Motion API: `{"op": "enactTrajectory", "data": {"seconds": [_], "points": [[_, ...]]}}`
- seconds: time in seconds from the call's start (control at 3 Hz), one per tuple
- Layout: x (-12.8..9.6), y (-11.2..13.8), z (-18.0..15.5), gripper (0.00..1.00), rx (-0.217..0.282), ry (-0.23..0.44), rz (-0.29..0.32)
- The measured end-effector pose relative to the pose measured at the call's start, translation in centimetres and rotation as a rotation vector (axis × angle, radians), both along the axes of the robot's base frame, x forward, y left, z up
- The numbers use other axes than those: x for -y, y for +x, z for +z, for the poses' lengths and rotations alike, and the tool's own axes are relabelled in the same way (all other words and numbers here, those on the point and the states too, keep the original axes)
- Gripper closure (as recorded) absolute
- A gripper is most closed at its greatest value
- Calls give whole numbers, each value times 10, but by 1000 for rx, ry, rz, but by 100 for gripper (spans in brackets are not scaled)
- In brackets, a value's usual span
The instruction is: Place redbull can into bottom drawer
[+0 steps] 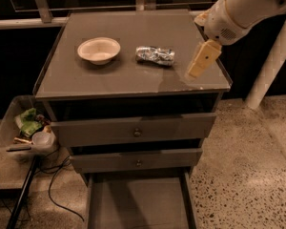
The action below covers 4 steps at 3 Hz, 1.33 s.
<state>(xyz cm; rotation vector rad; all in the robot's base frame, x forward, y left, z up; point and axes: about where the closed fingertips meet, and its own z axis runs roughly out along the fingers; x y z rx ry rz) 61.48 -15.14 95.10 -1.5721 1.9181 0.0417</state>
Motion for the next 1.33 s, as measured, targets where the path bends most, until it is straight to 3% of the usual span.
{"op": "enactTrajectory", "data": {"seconds": [0.67, 1.33], "points": [[-8, 52, -18, 0, 32, 62, -27], [-22, 92, -30, 0, 31, 150, 34]]}}
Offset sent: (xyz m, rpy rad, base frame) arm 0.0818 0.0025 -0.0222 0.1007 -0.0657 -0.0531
